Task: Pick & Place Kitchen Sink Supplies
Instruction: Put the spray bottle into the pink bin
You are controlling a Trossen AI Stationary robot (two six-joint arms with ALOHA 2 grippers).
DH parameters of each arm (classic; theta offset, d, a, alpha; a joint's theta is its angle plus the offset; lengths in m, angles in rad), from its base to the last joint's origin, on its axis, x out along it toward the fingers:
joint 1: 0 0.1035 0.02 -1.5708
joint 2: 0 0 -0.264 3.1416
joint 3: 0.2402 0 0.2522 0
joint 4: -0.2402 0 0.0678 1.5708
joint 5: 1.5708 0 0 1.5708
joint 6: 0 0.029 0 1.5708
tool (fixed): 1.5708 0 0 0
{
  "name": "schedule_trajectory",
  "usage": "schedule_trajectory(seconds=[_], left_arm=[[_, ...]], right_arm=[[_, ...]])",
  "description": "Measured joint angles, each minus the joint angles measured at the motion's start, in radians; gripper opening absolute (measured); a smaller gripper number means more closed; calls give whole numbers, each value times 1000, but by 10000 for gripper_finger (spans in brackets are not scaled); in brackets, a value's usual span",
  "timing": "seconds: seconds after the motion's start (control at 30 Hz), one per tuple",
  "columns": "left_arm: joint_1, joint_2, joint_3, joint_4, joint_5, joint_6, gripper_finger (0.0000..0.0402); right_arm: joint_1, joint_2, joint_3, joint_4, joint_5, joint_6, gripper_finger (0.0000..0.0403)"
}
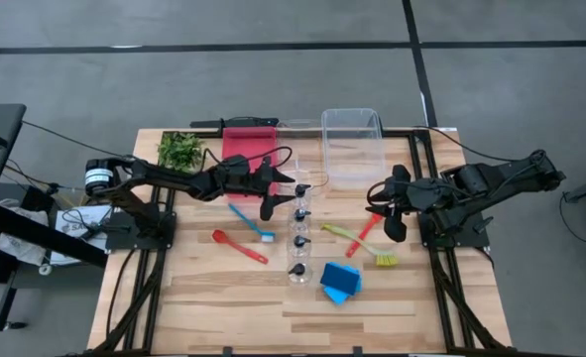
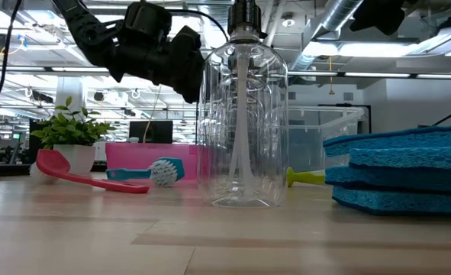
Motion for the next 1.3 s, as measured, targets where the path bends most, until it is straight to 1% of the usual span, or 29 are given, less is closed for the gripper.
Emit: schedule_trajectory(seconds=[0.1,0.57,1.3], left_arm=[[0,15,0,30,2,0,254],[-3,17,0,52,-1,0,254],[-14,17,16,57,-1,0,254]], right_arm=[[0,0,0,1,0,0,119],[0,0,0,1,0,0,119],[0,0,0,0,0,0,119]])
